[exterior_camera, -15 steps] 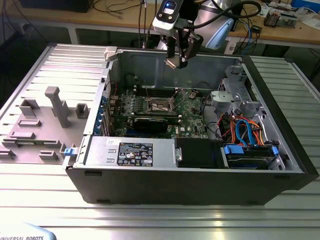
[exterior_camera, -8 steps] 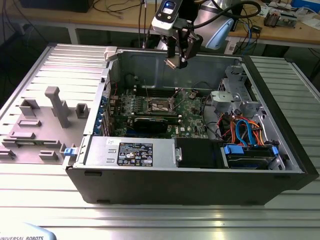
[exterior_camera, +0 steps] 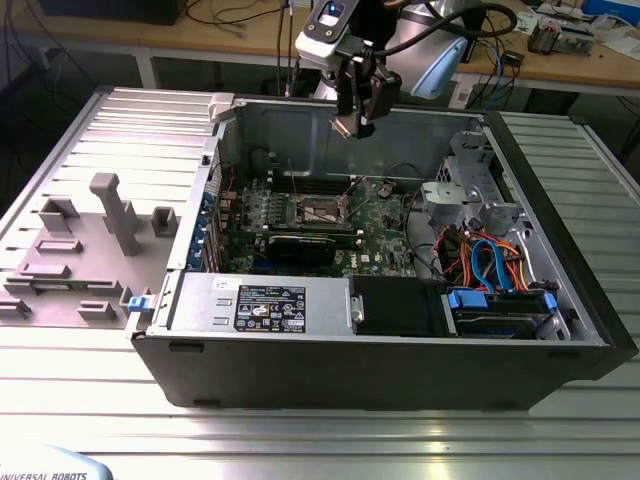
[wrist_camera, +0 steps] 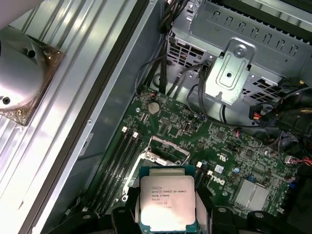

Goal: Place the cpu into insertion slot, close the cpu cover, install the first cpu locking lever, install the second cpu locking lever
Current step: 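Place the cpu into insertion slot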

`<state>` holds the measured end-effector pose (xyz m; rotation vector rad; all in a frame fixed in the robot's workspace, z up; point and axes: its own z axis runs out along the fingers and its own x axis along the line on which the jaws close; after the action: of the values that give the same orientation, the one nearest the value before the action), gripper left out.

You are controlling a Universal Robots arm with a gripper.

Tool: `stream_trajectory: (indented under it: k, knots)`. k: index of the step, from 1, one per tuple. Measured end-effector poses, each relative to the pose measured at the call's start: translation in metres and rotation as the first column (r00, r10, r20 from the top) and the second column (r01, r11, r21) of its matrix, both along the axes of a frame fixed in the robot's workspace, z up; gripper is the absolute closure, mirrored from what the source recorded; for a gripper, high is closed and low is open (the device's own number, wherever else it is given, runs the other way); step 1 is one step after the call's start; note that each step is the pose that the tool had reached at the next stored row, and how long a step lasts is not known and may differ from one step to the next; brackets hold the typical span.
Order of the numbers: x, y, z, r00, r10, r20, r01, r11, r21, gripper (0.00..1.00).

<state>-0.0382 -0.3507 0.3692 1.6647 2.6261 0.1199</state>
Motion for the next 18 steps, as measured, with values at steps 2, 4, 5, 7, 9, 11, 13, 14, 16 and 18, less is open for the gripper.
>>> stream_trajectory:
  k: [2, 4, 5, 7, 9, 11, 13, 14, 16, 18]
  knots:
    - [0.0, 0.0, 0.0, 1.0, -0.002, 0.0, 0.002, 1.0, -0.0001, 0.46]
    - [0.0, 0.0, 0.0, 1.0, -0.002, 0.0001, 0.002, 1.0, -0.0001, 0.46]
    - [0.0, 0.0, 0.0, 1.0, -0.002, 0.0001, 0.002, 1.0, -0.0001, 0.46]
    - [0.0, 0.0, 0.0, 1.0, -0.002, 0.0001, 0.002, 1.0, -0.0001, 0.46]
    - [0.0, 0.0, 0.0, 1.0, -0.002, 0.0001, 0.002, 1.0, -0.0001, 0.46]
    - [0.0, 0.0, 0.0, 1.0, -0.005, 0.0, 0.005, 1.0, -0.0001, 0.46]
    - [0.0, 0.0, -0.0001, 0.9999, -0.014, 0.0001, 0.014, 0.9999, 0.0, 0.46]
    - [0.0, 0.0, -0.0001, 0.9995, -0.031, 0.0001, 0.031, 0.9995, -0.0001, 0.46]
    - [0.0, 0.0, -0.0003, 0.9988, -0.049, 0.0001, 0.049, 0.9988, 0.0, 0.46]
    - [0.0, 0.0, -0.0005, 0.9946, -0.103, 0.0, 0.103, 0.9946, -0.0001, 0.46]
